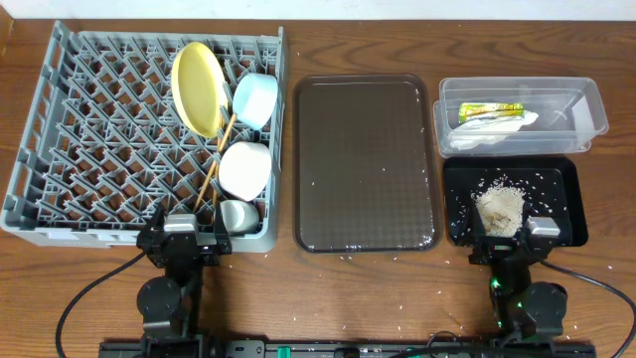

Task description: Sort waste into correct bins and load items into the dishwasher

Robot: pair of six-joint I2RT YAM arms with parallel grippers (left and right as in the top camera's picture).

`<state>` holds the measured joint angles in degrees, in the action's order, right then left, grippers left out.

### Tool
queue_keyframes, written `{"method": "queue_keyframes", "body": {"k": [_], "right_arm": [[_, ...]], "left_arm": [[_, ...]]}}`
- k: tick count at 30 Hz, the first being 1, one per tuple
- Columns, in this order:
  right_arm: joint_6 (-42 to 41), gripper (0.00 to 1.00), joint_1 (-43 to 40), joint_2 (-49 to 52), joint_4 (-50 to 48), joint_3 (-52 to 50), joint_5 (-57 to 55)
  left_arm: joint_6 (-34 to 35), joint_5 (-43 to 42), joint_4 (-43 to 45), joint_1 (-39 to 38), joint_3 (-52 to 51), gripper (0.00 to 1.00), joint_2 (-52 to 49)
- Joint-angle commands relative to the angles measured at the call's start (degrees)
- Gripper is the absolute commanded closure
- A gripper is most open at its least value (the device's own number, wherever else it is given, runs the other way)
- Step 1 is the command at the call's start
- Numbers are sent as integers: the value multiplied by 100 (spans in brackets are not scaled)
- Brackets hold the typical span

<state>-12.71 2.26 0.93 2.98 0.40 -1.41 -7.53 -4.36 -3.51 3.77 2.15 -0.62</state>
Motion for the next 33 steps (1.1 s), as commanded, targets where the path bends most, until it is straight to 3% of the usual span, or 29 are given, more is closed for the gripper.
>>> {"method": "queue_keyframes", "body": {"k": [1,33], "right_arm": [[138,1,81,-66,125,-9,-26],[317,1,81,-66,122,-9,-2]], "left_arm": [[-17,-59,-66,35,-164,5,33],[-17,-59,-63,35,-162,5,33]]}}
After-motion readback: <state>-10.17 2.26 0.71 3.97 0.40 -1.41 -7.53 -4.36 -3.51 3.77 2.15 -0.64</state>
